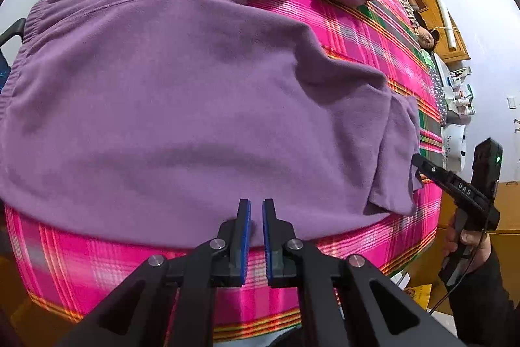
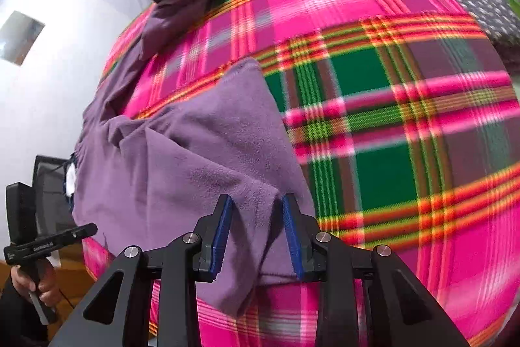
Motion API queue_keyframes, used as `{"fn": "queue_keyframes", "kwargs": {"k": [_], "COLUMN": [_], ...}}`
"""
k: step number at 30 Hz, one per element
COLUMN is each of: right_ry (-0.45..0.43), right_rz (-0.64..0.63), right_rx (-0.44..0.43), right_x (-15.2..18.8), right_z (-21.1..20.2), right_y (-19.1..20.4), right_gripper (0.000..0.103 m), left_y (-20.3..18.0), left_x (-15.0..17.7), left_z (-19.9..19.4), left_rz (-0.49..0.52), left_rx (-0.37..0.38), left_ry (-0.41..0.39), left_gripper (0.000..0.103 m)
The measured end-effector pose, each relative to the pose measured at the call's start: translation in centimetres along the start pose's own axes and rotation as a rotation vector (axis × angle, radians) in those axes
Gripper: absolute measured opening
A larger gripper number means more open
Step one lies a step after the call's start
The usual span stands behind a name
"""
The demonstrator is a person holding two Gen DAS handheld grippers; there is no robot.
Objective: Fold clothes
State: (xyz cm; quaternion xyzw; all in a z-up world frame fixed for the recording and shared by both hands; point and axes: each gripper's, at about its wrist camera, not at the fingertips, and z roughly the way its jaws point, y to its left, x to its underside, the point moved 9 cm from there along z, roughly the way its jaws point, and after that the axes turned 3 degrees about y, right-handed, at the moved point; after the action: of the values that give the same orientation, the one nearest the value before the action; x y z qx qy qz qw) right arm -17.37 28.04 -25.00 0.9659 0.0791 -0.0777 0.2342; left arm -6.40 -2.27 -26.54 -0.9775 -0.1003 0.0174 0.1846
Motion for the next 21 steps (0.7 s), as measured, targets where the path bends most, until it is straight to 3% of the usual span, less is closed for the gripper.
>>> {"fn": "queue_keyframes", "kwargs": {"k": [2,3,4,6,11,19,21], "right_ry": [0.009,0.011,0.015,0.027,-0.014,-0.135,-0.118], "right_rz": [-0.049,-0.078,-0.104,-0.143,-0.185,-0.061,-0.069], "right_rx": [-0.012,-0.012,-0.016,-0.030,-0.047,0.097,0.068], "right_x": [0.0,0.0,-0.1,-0.3,-1.9,-6.5,-6.3], "right_z": [-0.3,-0.4,-0.6,-1.1,-5.1,-14.2,-14.0], "right_y": [0.3,0.5,0.7,1.0,-0.6,-11.9,-11.9], "right_gripper": [0.030,0.018,0.011,0.007,0.003,0.003,0.004], "left_y": [-0.4,-0.7,-0.9,-1.3,-3.0,-7.6,-8.6], "left_x": [0.5,0.7,0.8,1.1,1.1,0.0,-0.2], "left_z": [0.0,0.0,0.1,0.1,0.5,2.5,2.9], "left_rz": [-0.023,-0.035,-0.047,-0.072,-0.106,-0.066,-0.056], "left_rx": [-0.006,-0.009,-0.013,-0.019,-0.025,-0.017,-0.017], "left_ry": [-0.008,-0.012,-0.017,-0.026,-0.046,-0.032,-0.027], "left_gripper": [0.006,0.006,0.006,0.006,0.006,0.006,0.006]}}
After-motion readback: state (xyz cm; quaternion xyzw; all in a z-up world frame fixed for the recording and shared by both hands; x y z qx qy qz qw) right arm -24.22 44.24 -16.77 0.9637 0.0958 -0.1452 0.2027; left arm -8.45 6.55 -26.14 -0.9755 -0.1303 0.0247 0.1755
